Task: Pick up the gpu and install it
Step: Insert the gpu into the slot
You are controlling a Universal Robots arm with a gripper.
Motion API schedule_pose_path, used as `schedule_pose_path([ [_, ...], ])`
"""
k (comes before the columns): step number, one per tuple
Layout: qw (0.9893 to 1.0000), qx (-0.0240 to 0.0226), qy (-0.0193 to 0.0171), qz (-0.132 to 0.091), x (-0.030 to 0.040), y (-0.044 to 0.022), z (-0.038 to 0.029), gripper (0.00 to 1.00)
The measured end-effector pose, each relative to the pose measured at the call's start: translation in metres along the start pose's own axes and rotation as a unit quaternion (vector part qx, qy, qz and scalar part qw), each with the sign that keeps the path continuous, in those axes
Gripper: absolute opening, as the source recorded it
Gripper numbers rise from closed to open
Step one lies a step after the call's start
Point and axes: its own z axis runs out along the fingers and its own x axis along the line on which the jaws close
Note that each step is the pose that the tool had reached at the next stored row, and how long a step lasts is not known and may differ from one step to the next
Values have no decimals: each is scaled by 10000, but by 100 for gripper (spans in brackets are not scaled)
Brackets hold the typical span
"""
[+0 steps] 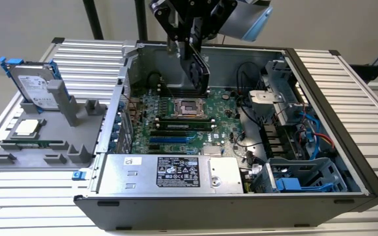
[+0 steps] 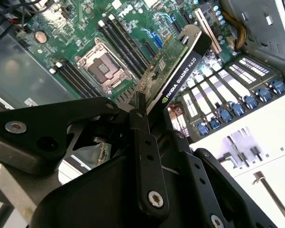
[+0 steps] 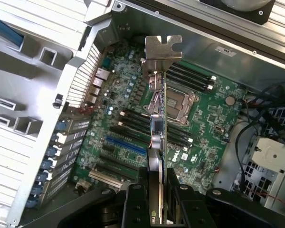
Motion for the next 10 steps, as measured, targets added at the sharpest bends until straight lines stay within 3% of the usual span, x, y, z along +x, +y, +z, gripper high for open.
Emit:
schedule_pose_path([
  [10,9998,-4,8,-197,0,0,1,0],
])
